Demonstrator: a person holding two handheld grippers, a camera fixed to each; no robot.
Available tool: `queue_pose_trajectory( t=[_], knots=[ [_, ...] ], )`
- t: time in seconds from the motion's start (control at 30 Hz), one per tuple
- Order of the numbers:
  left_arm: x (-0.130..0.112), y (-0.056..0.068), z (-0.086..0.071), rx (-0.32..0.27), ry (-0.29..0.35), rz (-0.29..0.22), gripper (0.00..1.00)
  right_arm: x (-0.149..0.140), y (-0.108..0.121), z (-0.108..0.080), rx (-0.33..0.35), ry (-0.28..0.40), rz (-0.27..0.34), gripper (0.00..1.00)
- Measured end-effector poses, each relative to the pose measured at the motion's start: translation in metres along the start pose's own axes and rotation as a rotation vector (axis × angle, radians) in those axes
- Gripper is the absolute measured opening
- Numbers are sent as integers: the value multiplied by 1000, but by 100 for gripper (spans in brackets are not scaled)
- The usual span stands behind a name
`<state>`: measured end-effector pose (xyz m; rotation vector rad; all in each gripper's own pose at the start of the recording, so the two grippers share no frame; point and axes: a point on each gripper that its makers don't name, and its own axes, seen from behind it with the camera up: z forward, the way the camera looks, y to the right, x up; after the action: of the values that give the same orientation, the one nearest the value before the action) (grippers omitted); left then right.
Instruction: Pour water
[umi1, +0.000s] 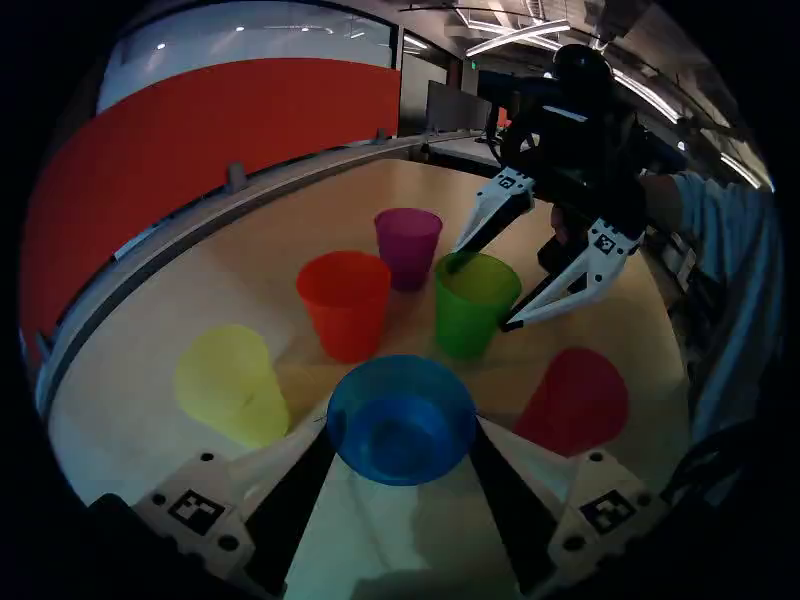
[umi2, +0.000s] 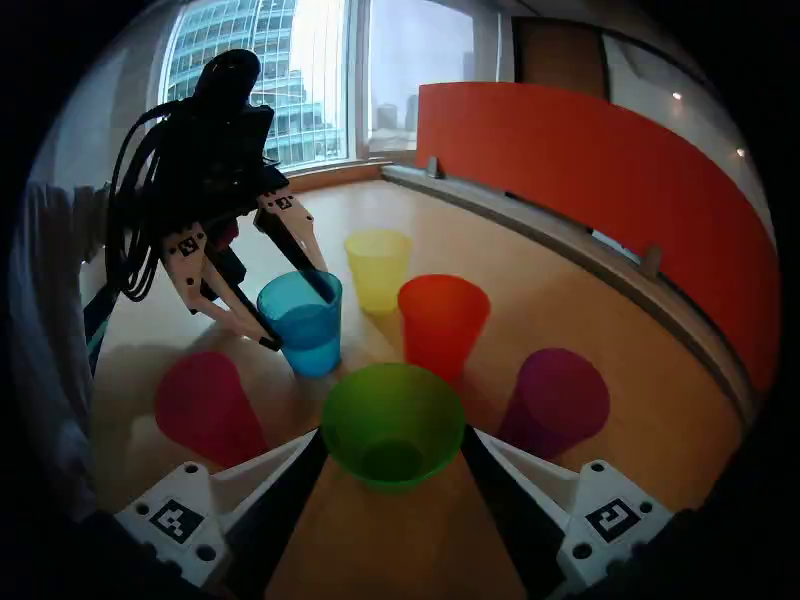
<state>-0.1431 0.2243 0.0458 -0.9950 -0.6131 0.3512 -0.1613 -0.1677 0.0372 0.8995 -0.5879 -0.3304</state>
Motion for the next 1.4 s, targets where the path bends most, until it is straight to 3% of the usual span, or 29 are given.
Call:
queue_pose_trajectory(
  t=[0.13, 0.27, 0.4, 0.8, 1.4],
  knots=[
    [0, 0, 0, 0, 0, -3, 87, 1, 0, 5, 0, 2, 4, 100],
    [0, 0, 0, 2, 0, -1, 87, 1, 0, 9, 2, 8, 11, 92],
    [1, 0, 0, 5, 2, -2, 87, 4, -3, 10, 10, 25, 11, 90],
    [5, 0, -11, 39, 28, -10, 87, 22, 5, -14, -31, 88, 37, 90],
    [76, 6, -78, 126, 252, -23, 87, 70, -11, -69, -84, 209, 7, 90]
  ],
)
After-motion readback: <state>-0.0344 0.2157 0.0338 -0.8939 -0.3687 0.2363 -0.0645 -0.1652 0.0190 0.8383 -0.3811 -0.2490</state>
